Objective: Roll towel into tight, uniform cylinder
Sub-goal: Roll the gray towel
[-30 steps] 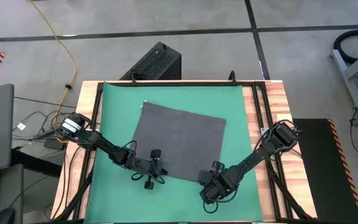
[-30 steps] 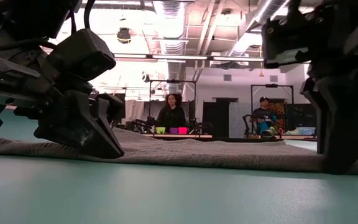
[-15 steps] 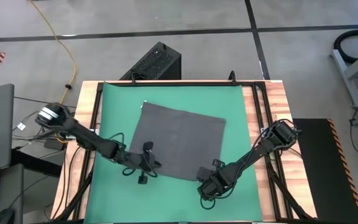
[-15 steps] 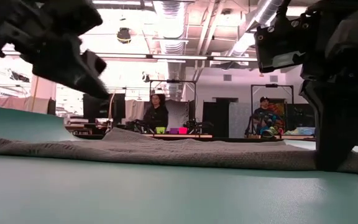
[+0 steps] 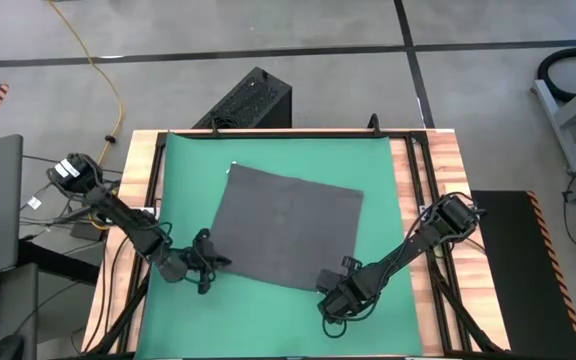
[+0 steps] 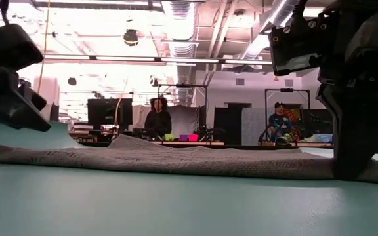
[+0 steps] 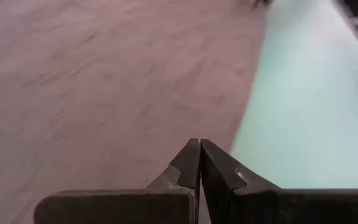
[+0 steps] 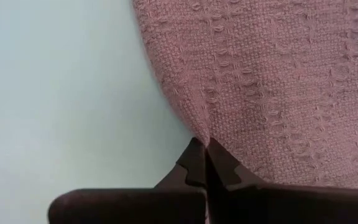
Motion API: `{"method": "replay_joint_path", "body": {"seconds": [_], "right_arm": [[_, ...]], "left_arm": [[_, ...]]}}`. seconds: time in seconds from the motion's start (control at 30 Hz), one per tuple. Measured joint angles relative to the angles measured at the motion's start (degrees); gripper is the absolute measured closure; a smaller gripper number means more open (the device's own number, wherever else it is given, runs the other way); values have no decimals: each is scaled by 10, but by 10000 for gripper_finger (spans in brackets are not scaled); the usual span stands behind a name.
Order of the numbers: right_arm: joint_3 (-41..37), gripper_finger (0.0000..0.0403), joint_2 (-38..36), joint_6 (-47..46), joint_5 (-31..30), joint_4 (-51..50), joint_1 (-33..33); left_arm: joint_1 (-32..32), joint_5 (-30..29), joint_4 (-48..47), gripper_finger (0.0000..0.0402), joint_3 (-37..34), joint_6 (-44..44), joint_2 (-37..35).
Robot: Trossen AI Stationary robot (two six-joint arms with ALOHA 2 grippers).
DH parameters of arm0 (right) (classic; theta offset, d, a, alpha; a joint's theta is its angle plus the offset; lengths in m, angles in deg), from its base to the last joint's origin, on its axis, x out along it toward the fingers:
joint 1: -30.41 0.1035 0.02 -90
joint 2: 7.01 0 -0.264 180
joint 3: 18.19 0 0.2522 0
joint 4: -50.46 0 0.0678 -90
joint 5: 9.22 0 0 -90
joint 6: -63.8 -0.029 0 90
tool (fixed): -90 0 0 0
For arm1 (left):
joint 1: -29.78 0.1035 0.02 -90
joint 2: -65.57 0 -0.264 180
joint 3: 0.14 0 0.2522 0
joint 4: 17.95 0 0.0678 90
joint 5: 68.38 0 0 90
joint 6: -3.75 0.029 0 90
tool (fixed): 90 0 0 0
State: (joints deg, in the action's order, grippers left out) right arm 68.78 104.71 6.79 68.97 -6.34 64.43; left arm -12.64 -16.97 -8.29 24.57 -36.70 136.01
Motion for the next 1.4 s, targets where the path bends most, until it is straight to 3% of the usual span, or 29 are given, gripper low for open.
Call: {"method": "replay_joint_path", "body": {"seconds": [0.1, 0.27, 0.53, 0.8, 1.13, 1.4], "right_arm": [[0, 396, 0, 0, 0, 0, 0], [0, 396, 0, 0, 0, 0, 0], [0, 396, 0, -2, 0, 0, 0], [37, 396, 4, 9, -6, -38, -1], [182, 396, 3, 126, -79, -153, -49], [225, 396, 2, 273, -91, -54, -118]], "left_arm": [[-12, -15, -33, 402, 1, -37, 0], [-21, 14, -129, 401, 1, -120, 0], [-48, 30, -169, 401, 2, -180, 25], [-40, 45, -127, 401, 8, -161, 56], [-9, 65, -136, 401, 33, -85, 56], [23, 70, -133, 401, 35, -60, 56]]}}
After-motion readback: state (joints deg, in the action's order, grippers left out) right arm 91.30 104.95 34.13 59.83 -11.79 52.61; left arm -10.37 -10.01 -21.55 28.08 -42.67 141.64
